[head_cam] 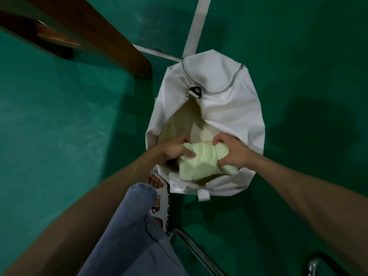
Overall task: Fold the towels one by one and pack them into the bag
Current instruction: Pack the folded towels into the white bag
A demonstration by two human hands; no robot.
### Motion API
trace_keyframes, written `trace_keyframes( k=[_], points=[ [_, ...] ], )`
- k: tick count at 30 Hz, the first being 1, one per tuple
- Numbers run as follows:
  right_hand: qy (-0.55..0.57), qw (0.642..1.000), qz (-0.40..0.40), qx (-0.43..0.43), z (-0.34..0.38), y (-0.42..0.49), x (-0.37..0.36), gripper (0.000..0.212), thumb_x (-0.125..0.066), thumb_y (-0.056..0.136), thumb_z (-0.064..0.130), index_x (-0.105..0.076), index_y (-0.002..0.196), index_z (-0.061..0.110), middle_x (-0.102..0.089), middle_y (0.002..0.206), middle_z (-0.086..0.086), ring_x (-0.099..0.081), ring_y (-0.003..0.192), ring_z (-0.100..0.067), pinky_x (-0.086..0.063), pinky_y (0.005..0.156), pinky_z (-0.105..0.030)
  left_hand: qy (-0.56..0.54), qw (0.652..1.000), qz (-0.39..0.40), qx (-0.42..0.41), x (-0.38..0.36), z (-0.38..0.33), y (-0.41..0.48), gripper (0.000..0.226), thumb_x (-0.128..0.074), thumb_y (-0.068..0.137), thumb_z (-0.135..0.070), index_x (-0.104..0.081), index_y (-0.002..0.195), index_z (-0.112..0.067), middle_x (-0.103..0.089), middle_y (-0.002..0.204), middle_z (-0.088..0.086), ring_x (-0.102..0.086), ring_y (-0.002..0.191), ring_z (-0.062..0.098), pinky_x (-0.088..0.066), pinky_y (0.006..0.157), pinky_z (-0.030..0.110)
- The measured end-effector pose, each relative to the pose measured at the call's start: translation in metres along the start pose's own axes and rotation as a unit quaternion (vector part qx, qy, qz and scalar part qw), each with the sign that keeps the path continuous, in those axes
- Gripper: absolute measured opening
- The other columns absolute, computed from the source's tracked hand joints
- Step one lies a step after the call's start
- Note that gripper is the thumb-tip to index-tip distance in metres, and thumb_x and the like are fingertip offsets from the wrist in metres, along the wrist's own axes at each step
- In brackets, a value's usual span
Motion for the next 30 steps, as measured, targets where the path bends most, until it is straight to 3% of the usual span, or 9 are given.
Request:
trace_keyframes(
  k=[5, 8, 11, 15, 19, 23, 26, 28, 30],
  points=[
    [-0.011, 0.999, 0.043, -0.005, -0.004, -0.002, -0.004, 0.053, -0.072, 0.052, 0.036, -0.046, 0.098, 0.046, -0.052, 0.115, -0.003, -0.051, 0.104, -0.024, -0.051, 0.088, -0.046, 0.108, 0.992, 0.061, 0.0, -0.002, 0.016, 0.004, 0.041, -0.076, 0.08, -0.028, -0.048, 0.11, -0.025, -0.058, 0.11, 0.004, -0.054, 0.103, 0.024, -0.046, 0.089, 0.037],
    [0.004, 0.997, 0.075, -0.017, -0.007, 0.001, -0.001, 0.035, -0.072, 0.076, 0.042, -0.047, 0.1, 0.047, -0.052, 0.118, -0.005, -0.05, 0.109, -0.027, -0.047, 0.094, -0.046, 0.146, 0.984, 0.1, 0.019, -0.001, 0.016, -0.002, 0.052, -0.072, 0.084, -0.033, -0.044, 0.128, -0.023, -0.057, 0.122, 0.003, -0.053, 0.112, 0.022, -0.044, 0.096, 0.034],
    [-0.022, 0.997, 0.074, -0.018, -0.009, 0.001, 0.002, 0.016, -0.053, 0.095, 0.045, -0.048, 0.11, 0.042, -0.051, 0.13, -0.004, -0.046, 0.119, -0.025, -0.037, 0.102, -0.038, 0.246, 0.965, 0.091, 0.016, 0.002, 0.014, -0.005, 0.064, -0.064, 0.086, -0.051, -0.037, 0.14, -0.029, -0.051, 0.134, -0.003, -0.05, 0.117, 0.02, -0.038, 0.098, 0.032],
    [-0.073, 0.988, 0.132, -0.026, -0.014, -0.006, -0.002, 0.045, -0.046, 0.099, 0.049, -0.029, 0.14, 0.039, -0.034, 0.148, -0.001, -0.037, 0.132, -0.025, -0.031, 0.111, -0.038, 0.365, 0.93, 0.031, 0.024, 0.009, 0.022, 0.0, 0.071, -0.05, 0.086, -0.066, -0.024, 0.146, -0.039, -0.041, 0.148, 0.003, -0.042, 0.128, 0.03, -0.034, 0.107, 0.04],
    [-0.146, 0.976, 0.163, -0.002, -0.012, -0.009, -0.002, 0.08, -0.062, 0.088, 0.055, -0.015, 0.15, 0.034, -0.032, 0.15, -0.002, -0.036, 0.134, -0.025, -0.031, 0.111, -0.038, 0.346, 0.938, 0.017, 0.009, 0.005, 0.027, -0.001, 0.073, -0.048, 0.087, -0.067, -0.014, 0.147, -0.043, -0.043, 0.146, 0.008, -0.046, 0.125, 0.03, -0.037, 0.106, 0.041],
    [-0.129, 0.988, 0.086, 0.019, -0.009, -0.008, 0.003, 0.081, -0.071, 0.086, 0.042, -0.022, 0.15, 0.026, -0.044, 0.143, -0.009, -0.046, 0.126, -0.028, -0.037, 0.103, -0.033, 0.296, 0.953, 0.047, -0.035, -0.001, 0.02, -0.009, 0.093, -0.063, 0.08, -0.063, -0.003, 0.148, -0.044, -0.039, 0.148, 0.008, -0.045, 0.126, 0.029, -0.039, 0.107, 0.038],
    [-0.15, 0.987, 0.044, 0.032, -0.014, -0.011, -0.006, 0.079, -0.072, 0.083, 0.047, -0.027, 0.145, 0.029, -0.049, 0.139, -0.009, -0.049, 0.124, -0.029, -0.04, 0.102, -0.035, 0.377, 0.924, 0.007, -0.058, -0.002, 0.019, -0.008, 0.092, -0.069, 0.08, -0.053, -0.005, 0.145, -0.05, -0.056, 0.131, 0.01, -0.057, 0.104, 0.027, -0.048, 0.088, 0.033],
    [-0.169, 0.985, 0.03, 0.022, -0.019, -0.014, -0.011, 0.08, -0.068, 0.083, 0.055, -0.025, 0.146, 0.032, -0.045, 0.144, -0.007, -0.046, 0.128, -0.028, -0.038, 0.106, -0.036, 0.424, 0.903, -0.034, -0.057, -0.003, 0.017, -0.01, 0.088, -0.068, 0.081, -0.051, -0.008, 0.145, -0.052, -0.063, 0.118, 0.01, -0.058, 0.087, 0.024, -0.044, 0.073, 0.029],
    [-0.192, 0.981, 0.027, 0.0, -0.021, -0.016, -0.011, 0.085, -0.062, 0.083, 0.063, -0.017, 0.149, 0.036, -0.036, 0.151, -0.006, -0.039, 0.135, -0.028, -0.034, 0.111, -0.038, 0.456, 0.887, -0.057, -0.051, -0.006, 0.016, -0.013, 0.088, -0.066, 0.081, -0.053, -0.006, 0.145, -0.054, -0.063, 0.116, 0.01, -0.059, 0.09, 0.026, -0.043, 0.076, 0.031]
  ],
)
Point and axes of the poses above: each hand's wrist, its own y-axis towards the middle knuckle, its own x-axis out of the back of the hand, z = x × y, the point moved 4 cm from there along y, towards the middle knuckle
